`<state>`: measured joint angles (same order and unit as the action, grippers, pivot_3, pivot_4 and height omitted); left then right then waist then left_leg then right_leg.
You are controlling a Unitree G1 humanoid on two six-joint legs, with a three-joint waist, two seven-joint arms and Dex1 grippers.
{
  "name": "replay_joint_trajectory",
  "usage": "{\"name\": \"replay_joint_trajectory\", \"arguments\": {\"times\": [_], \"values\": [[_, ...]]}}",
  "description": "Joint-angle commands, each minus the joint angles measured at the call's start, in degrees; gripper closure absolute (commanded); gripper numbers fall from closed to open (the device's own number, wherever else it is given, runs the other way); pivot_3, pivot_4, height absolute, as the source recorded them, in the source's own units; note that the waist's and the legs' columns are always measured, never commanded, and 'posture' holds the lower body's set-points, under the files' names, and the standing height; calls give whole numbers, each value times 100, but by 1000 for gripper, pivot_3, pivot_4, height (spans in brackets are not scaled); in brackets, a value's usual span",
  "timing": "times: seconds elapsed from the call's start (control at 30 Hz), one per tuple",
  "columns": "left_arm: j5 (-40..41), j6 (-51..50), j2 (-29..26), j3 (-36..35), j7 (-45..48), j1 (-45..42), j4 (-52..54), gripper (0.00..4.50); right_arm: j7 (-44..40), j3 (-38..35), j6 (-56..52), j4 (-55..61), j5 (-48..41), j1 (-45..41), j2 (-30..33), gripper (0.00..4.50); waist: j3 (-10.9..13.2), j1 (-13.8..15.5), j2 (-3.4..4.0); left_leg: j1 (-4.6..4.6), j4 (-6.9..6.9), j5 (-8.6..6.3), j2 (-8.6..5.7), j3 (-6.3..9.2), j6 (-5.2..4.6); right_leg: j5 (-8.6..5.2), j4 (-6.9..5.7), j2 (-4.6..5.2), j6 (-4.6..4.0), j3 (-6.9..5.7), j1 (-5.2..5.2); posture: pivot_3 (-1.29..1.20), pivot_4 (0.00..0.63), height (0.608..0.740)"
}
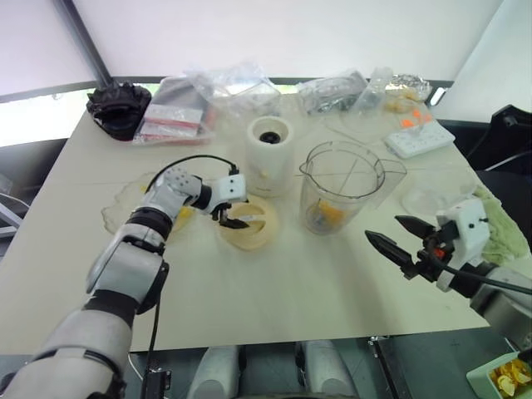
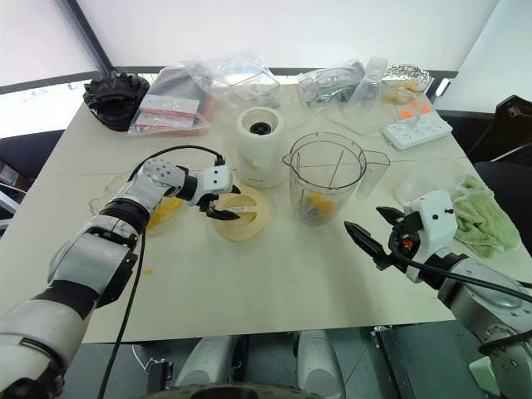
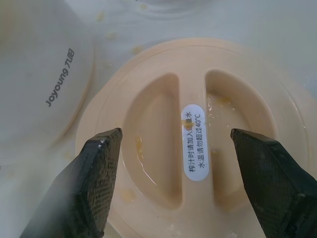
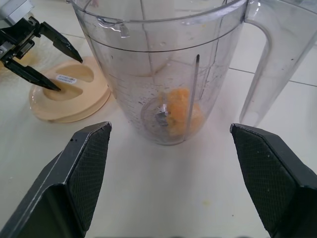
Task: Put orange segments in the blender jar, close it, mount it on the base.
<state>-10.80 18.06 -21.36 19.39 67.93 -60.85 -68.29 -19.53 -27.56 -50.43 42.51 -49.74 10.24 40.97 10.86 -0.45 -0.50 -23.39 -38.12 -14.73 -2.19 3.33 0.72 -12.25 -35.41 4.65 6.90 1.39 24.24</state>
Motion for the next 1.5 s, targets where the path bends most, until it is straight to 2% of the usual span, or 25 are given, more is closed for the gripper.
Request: {"name": "replay_joint_trajectory", "arguments": {"times": [0.03,0.33,0.43,0.6,0.8,1.1,1.2,1.23,1.5], "values": [[-61,5,83,-94,-63,-160,-49,840,57,-208,135,178,-4,36,-37,478,0,0,0,0,0,0,0,0,0,0,0,0,0,0,0,0,150,740],[-237,-120,255,-58,-251,-140,-298,840,176,-311,159,165,6,68,9,478,0,0,-1,0,-1,0,-2,0,0,0,-3,0,0,0,0,0,150,740],[-301,-189,274,-45,-293,-116,-365,1749,199,-339,162,175,27,94,21,478,-1,1,-1,1,-1,0,-2,-1,0,0,-4,0,0,0,0,0,150,740],[-451,-316,288,21,-423,-45,-460,4210,257,-377,157,178,25,116,3,478,-5,2,-2,6,-4,0,-2,-1,0,0,-9,0,0,0,-5,0,150,740],[-373,-270,164,-102,-471,-24,-377,4220,500,-320,328,15,414,109,-138,478,-6,1,-3,14,-5,0,0,0,0,0,-9,-1,0,-1,-16,0,150,740],[290,-662,86,-754,-365,70,631,4220,722,462,1020,-988,1518,-554,-676,478,-5,7,-4,6,-4,0,-2,-1,0,0,-11,-1,0,0,-2,0,150,740],[507,-1029,36,-980,-528,356,1489,4220,654,638,1225,-1442,1614,-904,-921,478,-5,23,-5,3,-7,0,-2,-1,0,0,-12,0,0,0,-3,0,150,740],[560,-1174,19,-1014,-544,483,1806,4220,549,655,1223,-1504,1576,-933,-939,239,-5,39,-4,3,-8,0,-1,0,1,0,-12,1,0,0,-3,0,150,740],[910,-2417,-52,-1160,-826,1383,4039,4220,565,696,1553,-1972,2231,-1171,-863,239,-6,100,-2,6,-8,1,-2,2,1,1,-26,1,0,2,2,0,150,740]]}}
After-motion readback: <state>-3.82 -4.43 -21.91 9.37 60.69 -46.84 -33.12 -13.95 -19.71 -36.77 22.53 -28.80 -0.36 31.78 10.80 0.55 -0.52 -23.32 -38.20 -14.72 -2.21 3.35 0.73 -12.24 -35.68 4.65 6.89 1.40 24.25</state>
